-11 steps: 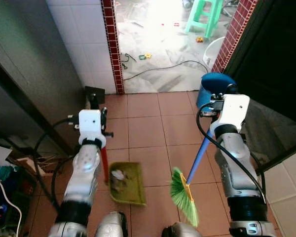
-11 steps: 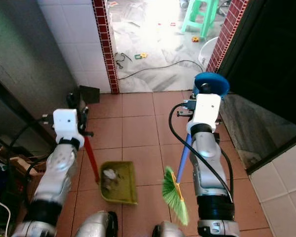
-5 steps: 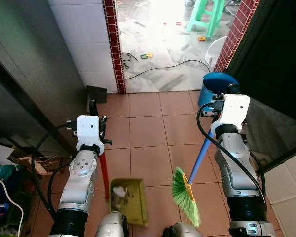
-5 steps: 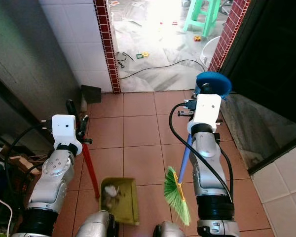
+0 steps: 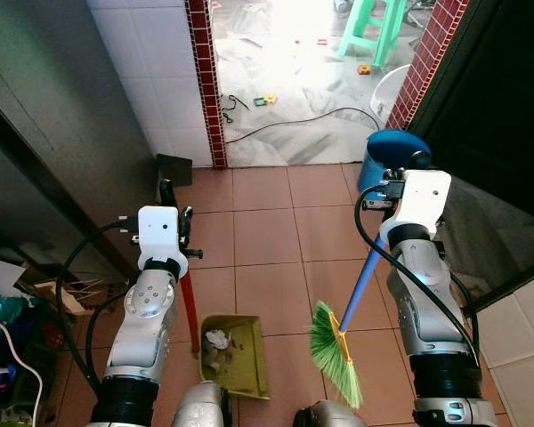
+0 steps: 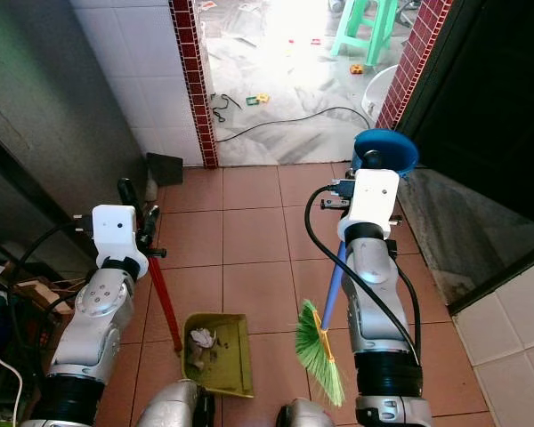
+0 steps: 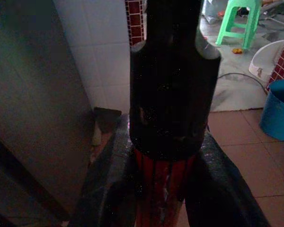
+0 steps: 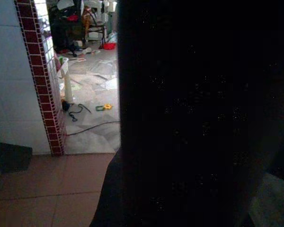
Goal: Sweep floor
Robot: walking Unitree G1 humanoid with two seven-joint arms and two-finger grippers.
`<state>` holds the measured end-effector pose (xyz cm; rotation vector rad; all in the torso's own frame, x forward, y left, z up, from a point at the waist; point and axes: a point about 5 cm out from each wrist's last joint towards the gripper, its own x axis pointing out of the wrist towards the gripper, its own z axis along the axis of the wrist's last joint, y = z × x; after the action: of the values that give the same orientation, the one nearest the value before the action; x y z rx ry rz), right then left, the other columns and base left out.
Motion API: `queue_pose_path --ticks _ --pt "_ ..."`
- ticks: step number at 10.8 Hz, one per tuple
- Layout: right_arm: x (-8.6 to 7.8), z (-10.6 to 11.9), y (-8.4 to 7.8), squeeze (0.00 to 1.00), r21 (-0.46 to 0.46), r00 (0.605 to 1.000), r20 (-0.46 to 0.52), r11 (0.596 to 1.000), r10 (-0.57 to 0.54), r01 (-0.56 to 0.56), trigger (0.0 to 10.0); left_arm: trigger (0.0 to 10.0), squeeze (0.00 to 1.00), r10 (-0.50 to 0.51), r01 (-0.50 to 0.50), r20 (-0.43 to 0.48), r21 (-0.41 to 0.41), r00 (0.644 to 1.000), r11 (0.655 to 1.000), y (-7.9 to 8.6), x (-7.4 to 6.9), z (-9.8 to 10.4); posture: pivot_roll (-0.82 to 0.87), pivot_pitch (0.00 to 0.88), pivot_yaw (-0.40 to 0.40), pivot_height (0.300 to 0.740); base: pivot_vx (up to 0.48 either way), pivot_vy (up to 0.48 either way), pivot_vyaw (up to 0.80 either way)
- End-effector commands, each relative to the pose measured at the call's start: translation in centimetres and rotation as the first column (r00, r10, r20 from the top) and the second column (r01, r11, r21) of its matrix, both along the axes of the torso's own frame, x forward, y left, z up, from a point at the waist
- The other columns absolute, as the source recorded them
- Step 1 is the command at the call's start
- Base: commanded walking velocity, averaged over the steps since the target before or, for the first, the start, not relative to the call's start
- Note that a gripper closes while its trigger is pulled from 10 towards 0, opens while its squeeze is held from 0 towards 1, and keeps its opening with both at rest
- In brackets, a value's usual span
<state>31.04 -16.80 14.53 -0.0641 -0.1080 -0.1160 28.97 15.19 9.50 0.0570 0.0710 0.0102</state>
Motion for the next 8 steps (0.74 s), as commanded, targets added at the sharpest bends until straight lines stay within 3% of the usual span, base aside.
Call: queue_pose_path --ticks 1,8 --pt "0.1 0.5 0.1 0.00 0.000 1.000 0.018 1.000 -0.002 0.002 10.0 10.0 0.00 -0.006 0.005 0.054 0.009 0.999 1.000 0.2 0.2 1.2 0.01 0.086 0.043 0.740 0.000 0.000 0.00" --pt "0.0 -0.6 0.8 0.00 -0.017 0.997 -0.032 0.998 0.063 -0.064 10.0 10.0 0.00 -0.008 0.008 0.032 -0.001 0.999 1.000 -0.4 -0.3 1.4 -0.01 0.085 0.005 0.740 0.000 0.000 0.00"
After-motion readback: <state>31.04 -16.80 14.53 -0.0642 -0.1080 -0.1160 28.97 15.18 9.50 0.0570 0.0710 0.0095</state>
